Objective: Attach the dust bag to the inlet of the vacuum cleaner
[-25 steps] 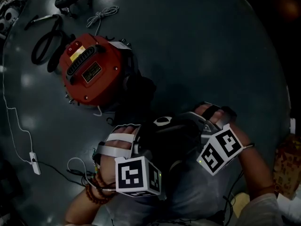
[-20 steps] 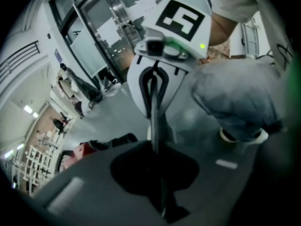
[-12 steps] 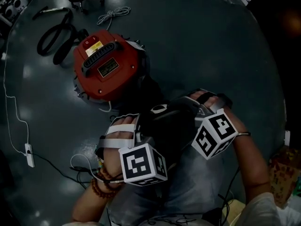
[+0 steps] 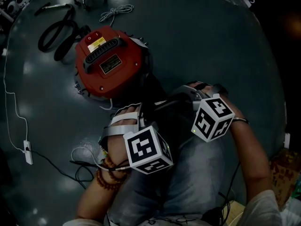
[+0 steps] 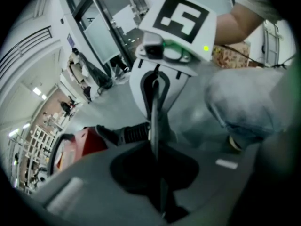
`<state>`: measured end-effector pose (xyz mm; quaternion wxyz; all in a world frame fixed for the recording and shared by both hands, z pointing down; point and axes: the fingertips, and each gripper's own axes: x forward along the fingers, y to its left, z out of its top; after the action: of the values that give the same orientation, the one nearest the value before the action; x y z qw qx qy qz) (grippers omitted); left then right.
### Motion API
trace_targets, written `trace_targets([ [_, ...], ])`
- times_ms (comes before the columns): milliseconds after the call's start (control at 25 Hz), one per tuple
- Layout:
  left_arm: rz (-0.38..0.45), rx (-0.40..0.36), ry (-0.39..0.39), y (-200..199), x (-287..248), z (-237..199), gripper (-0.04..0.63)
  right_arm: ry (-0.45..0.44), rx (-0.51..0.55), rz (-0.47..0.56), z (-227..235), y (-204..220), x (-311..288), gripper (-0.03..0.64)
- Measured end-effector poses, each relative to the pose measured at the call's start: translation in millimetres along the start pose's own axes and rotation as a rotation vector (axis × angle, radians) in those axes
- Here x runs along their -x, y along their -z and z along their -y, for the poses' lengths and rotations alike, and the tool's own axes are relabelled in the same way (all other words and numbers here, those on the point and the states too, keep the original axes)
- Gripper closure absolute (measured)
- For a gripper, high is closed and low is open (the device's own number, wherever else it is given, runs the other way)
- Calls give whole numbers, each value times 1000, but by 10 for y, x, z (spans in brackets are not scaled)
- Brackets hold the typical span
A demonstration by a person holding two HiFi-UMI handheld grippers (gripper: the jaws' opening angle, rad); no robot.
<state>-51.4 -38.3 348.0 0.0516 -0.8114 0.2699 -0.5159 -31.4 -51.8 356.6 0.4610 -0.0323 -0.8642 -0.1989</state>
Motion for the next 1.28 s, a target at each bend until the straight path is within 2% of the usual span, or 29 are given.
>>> trace_targets([
  [240,0,14,2,-33,-37,-79,563,35,-37,25,67,47,-20,581],
  [480,4,38,15,53,-55,-31,563,67,3,-3,3,14,-6,581],
  [720,20,61,12,59,-61,-14,561,48,44,-32,3,17,16,583],
  [1040,34,71,18,25,-22,-78,552,6,-40,20,88,59,-17,580],
  [1120,56,93,30,34,-21,-64,554,4,-17,3,81,53,-22,578],
  [1280,103,162,74,76,-45,-55,561,0,99,-88,97,24,-27,577],
])
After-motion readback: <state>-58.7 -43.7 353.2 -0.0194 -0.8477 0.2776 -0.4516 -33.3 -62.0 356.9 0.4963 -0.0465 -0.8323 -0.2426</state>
